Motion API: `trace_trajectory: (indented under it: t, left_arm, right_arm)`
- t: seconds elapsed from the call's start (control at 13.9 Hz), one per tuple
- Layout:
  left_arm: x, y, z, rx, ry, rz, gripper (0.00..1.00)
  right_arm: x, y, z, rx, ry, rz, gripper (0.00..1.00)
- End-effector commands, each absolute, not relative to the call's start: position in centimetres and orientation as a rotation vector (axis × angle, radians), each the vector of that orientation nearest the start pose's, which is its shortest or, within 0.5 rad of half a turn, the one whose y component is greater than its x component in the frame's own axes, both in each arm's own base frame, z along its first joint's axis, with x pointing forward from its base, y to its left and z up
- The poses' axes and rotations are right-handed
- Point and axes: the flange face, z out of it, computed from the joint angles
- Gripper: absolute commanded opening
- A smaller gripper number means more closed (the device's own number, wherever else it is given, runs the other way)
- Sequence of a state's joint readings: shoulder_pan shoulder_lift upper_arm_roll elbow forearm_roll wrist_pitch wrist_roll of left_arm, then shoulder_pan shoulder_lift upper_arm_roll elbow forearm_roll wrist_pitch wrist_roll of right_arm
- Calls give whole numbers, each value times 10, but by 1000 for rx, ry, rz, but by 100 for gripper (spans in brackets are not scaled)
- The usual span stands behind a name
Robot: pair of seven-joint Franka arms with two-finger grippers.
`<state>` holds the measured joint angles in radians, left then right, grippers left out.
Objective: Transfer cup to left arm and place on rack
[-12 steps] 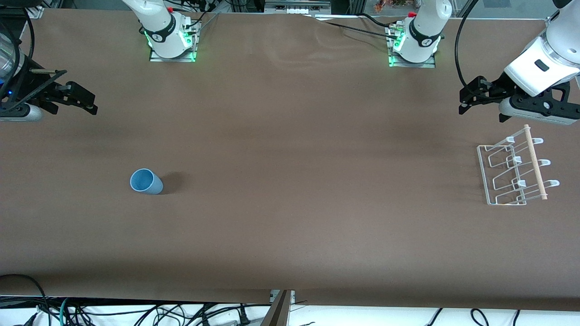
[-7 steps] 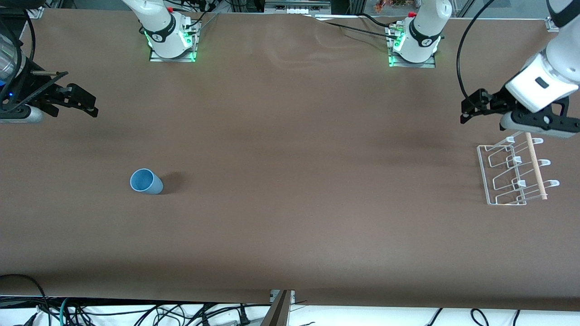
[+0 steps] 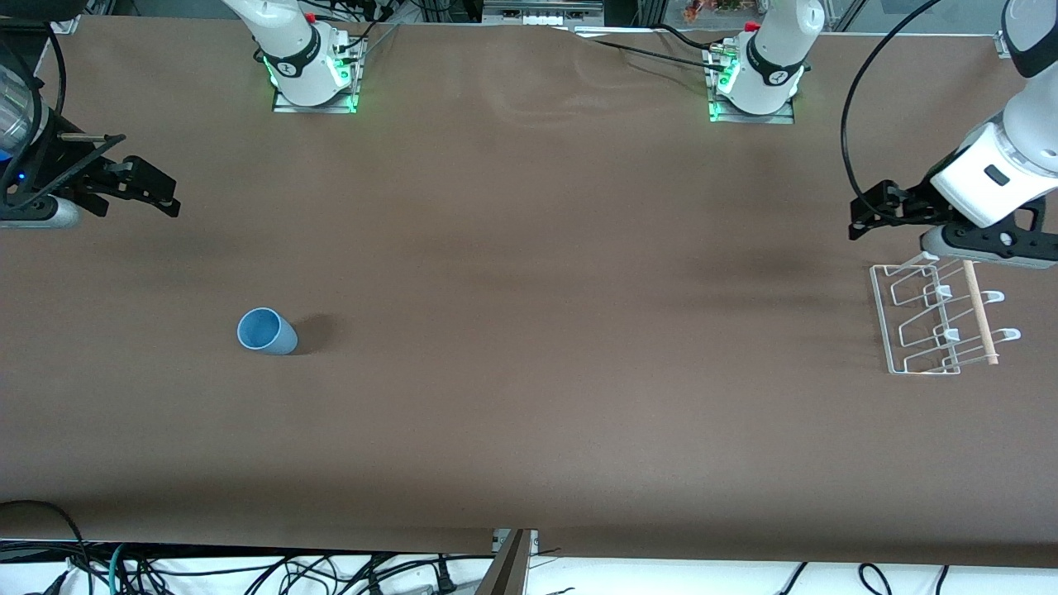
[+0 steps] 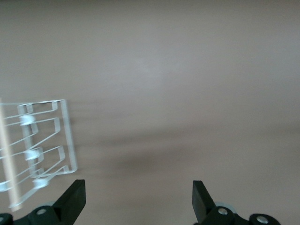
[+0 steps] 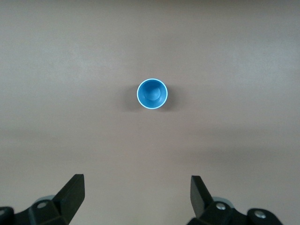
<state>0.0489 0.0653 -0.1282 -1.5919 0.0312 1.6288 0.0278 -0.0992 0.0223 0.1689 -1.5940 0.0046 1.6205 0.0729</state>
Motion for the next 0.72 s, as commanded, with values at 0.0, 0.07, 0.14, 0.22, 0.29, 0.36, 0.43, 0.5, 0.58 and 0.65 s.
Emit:
trace_trajectory:
  t: [0.0, 0.07, 0.14, 0.22, 0.29, 0.36, 0.43, 0.5, 0.58, 0.65]
  left_arm:
    - [571, -44, 594, -3059, 168, 76, 100]
    - [570, -41, 595, -3062, 158, 77, 100]
    - [569, -37, 599, -3068, 148, 71, 100]
    - [565, -37, 605, -3084, 146, 56, 100]
    - [559, -39, 612, -3120, 134, 56, 100]
    - [557, -38, 612, -3121, 129, 75, 100]
    - [556, -36, 609, -3121, 117, 97, 100]
    - [555, -32, 608, -3130, 80, 119, 100]
    - [555, -32, 607, -3140, 70, 125, 100]
    - [555, -33, 608, -3145, 66, 123, 100]
  right_arm:
    - [568, 39, 611, -3140, 0, -18, 100]
    - [568, 40, 611, -3139, -2, -15, 100]
    - [568, 40, 611, -3139, -2, -17, 100]
    - [568, 39, 611, -3139, 0, -15, 100]
    - [568, 40, 611, -3139, -2, -17, 100]
    - [568, 40, 611, -3139, -2, -17, 100]
    - [568, 40, 611, -3139, -2, -15, 100]
    - [568, 39, 611, -3141, 0, -15, 100]
    - [568, 39, 611, -3141, 0, -15, 100]
    - [568, 39, 611, -3141, 0, -15, 100]
